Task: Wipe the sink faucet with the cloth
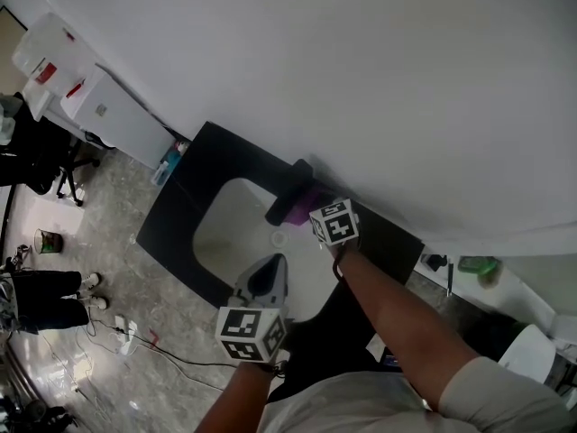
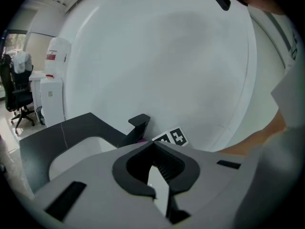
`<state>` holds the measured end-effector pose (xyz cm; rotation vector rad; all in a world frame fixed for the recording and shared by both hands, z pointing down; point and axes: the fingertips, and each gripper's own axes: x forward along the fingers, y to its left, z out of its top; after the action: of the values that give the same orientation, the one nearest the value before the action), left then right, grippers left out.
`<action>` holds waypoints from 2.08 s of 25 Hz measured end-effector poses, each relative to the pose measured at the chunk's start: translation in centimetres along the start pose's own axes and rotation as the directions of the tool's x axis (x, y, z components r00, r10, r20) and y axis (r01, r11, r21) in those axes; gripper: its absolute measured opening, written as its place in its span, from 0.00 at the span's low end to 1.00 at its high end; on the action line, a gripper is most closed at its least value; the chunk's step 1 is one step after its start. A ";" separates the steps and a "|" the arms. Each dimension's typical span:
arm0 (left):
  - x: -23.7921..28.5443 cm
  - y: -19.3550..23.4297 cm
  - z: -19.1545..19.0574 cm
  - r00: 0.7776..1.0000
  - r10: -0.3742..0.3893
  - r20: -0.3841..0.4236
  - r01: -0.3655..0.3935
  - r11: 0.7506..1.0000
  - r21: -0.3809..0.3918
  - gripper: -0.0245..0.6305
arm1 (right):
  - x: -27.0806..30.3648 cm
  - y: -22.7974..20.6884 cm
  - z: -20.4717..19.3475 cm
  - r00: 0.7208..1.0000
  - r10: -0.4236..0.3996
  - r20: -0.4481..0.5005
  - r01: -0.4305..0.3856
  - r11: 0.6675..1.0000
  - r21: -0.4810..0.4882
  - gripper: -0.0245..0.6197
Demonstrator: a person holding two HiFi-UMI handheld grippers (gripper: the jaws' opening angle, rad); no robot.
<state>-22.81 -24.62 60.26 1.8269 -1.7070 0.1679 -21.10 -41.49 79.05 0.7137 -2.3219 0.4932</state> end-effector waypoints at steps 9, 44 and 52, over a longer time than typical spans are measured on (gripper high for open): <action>-2.4 -2.7 2.3 0.999 -0.025 0.042 0.023 0.999 0.038 0.04 | -14.6 4.3 8.2 0.956 0.106 0.275 -0.096 0.994 -0.049 0.11; -16.7 -17.2 13.7 0.934 -0.062 0.352 -0.004 0.983 0.183 0.04 | -46.5 12.6 14.7 0.824 0.214 0.525 -0.135 0.974 -0.184 0.11; -16.6 -17.8 13.6 0.934 -0.075 0.350 0.016 0.985 0.169 0.04 | -46.8 12.1 14.5 0.826 0.208 0.524 -0.126 0.974 -0.188 0.11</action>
<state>-13.05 -18.02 35.05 2.1185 -1.9395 -0.0491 -5.38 -22.60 34.94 0.6371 -2.9389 0.2007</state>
